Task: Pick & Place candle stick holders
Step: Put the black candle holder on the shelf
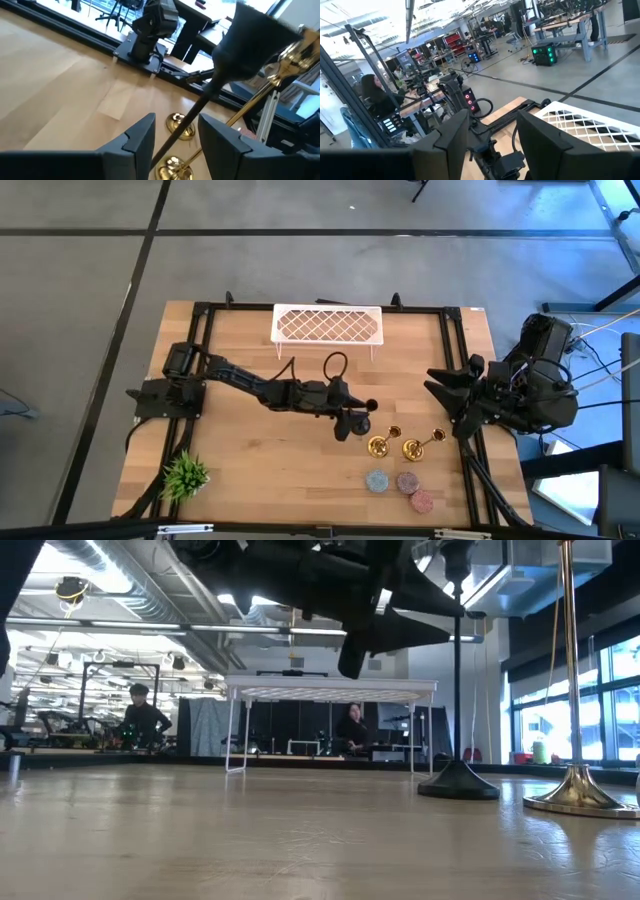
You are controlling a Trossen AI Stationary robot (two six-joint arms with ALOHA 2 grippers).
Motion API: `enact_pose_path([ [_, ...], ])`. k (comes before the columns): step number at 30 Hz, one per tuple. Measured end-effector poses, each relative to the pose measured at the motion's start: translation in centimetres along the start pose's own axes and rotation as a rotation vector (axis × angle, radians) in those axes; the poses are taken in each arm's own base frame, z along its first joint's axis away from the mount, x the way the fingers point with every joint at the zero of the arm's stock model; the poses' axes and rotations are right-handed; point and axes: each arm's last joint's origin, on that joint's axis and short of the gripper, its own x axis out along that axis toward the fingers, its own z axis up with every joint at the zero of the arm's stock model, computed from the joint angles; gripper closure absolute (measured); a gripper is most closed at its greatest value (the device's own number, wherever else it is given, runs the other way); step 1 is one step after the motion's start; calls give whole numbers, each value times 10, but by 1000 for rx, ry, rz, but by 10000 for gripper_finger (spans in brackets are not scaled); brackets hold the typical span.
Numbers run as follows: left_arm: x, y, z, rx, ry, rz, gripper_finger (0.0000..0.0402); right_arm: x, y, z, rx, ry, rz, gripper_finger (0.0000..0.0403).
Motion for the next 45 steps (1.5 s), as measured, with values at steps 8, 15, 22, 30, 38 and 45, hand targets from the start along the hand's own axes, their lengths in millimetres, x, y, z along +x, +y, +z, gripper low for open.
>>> enact_pose_path([
  [8,0,0,0,-28,0,-3,256,0,0,0,-5,1,0,231],
  [15,0,0,0,-38,10,-21,256,0,0,-1,-9,2,0,232],
  [22,0,1,1,-52,9,-18,256,0,0,-2,-16,5,1,232],
  [30,0,1,1,-68,7,-17,256,0,0,-3,-20,7,0,232],
  [38,0,0,2,-109,-4,-27,256,0,0,-3,-19,6,0,232],
  [45,0,0,3,-120,-12,-32,256,0,0,-3,-20,6,0,232],
])
